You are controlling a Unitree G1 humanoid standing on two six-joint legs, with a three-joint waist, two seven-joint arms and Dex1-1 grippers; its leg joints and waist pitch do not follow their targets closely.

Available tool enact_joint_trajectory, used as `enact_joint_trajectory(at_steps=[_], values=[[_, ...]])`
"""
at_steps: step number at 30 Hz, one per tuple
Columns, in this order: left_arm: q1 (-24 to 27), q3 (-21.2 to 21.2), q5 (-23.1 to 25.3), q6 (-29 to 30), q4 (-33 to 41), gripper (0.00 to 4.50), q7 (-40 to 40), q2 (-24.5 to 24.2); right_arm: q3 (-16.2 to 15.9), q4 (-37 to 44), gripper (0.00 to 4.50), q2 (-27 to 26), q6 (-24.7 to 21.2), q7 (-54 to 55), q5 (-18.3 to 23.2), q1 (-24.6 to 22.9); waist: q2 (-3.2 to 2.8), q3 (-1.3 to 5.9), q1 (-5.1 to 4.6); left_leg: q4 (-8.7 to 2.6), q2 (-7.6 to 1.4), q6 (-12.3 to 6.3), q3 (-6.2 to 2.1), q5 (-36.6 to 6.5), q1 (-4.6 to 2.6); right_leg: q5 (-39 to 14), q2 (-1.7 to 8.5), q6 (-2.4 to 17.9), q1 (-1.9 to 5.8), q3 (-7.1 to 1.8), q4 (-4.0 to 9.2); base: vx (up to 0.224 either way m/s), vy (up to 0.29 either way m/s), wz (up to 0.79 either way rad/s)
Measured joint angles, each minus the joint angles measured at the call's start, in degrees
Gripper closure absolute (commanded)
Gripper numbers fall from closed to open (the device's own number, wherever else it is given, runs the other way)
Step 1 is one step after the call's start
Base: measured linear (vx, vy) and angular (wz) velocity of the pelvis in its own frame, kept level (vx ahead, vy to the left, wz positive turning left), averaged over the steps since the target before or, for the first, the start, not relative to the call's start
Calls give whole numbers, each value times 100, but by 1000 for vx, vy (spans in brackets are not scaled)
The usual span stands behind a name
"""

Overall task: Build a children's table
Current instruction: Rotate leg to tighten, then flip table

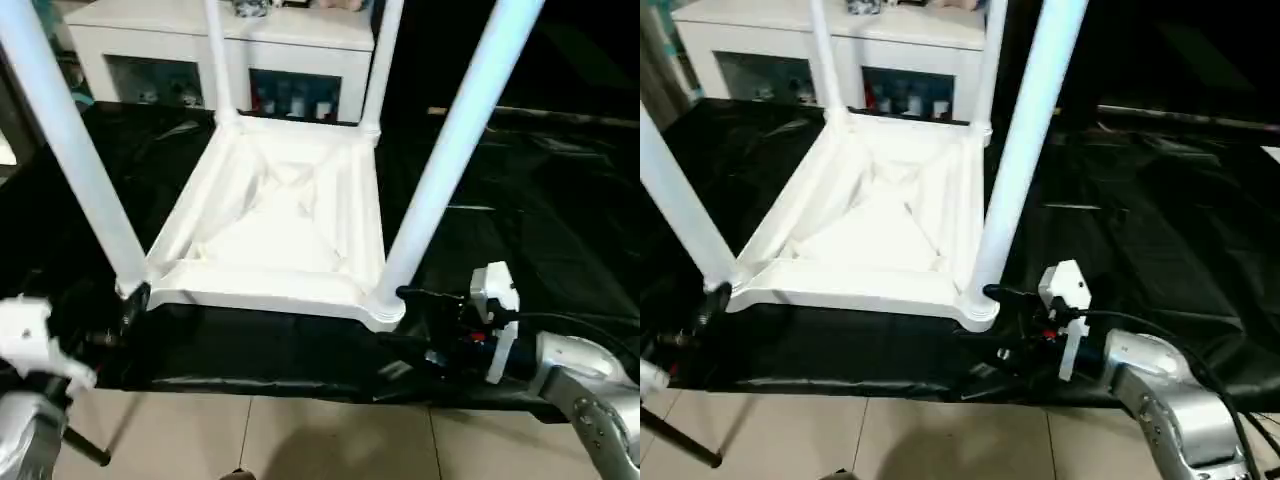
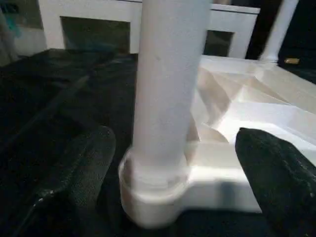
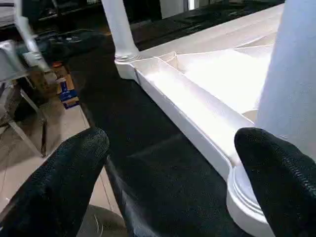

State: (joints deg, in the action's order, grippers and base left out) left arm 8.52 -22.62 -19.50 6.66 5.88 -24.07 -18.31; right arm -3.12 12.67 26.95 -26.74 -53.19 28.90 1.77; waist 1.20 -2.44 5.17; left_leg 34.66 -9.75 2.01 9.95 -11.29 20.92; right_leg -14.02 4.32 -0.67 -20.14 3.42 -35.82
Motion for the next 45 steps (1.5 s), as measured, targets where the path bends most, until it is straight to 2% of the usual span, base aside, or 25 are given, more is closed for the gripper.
enact_joint_trajectory(at_steps=[5, 15, 22, 28, 31, 45], values=[[-552, 135, 425, 207, -528, 3, 486, -155, -196, -253, 0, -400, 221, 286, -196, 13, -5, 3, -17, -1, 0, 13, 0, 8, 12, 37, 0, 30, 13, 0, -5, 0, 0, 0], [-1138, 276, 571, 238, -1138, 3, 691, -145, -341, -360, 0, -553, 333, 325, -258, 148, -18, -2, -19, -18, -5, 17, 1, 10, 16, 41, -3, 24, 4, 4, 7, 0, 0, 0], [-1143, 268, 571, 464, -1175, 3, 983, -79, -411, -445, 0, -554, 393, 283, -374, 237, -16, -3, -1, -20, -5, 17, 1, 10, 15, 41, -3, 23, 5, 4, 8, 0, 0, 0], [-1118, 249, 500, 615, -1028, 3, 1117, 205, -440, -447, 0, -571, 486, 257, -377, 237, -15, -3, 12, -20, -5, 17, 1, 10, 18, 41, -2, 24, 6, 5, 13, 0, 0, 0], [-1100, 376, 424, 637, -942, 3, 1135, 351, -490, -454, 0, -574, 493, 215, -377, 238, -15, -3, 16, -22, -5, 17, 1, 10, 20, 41, -2, 23, 5, 5, 16, 0, 0, 0], [-1201, 344, 337, 824, -943, 3, 1298, 438, -529, -491, 0, -575, 611, 172, -440, 236, -19, -5, 16, -41, -5, 16, 1, 10, 29, 42, -3, 21, 11, 12, 58, 0, 0, 0]])
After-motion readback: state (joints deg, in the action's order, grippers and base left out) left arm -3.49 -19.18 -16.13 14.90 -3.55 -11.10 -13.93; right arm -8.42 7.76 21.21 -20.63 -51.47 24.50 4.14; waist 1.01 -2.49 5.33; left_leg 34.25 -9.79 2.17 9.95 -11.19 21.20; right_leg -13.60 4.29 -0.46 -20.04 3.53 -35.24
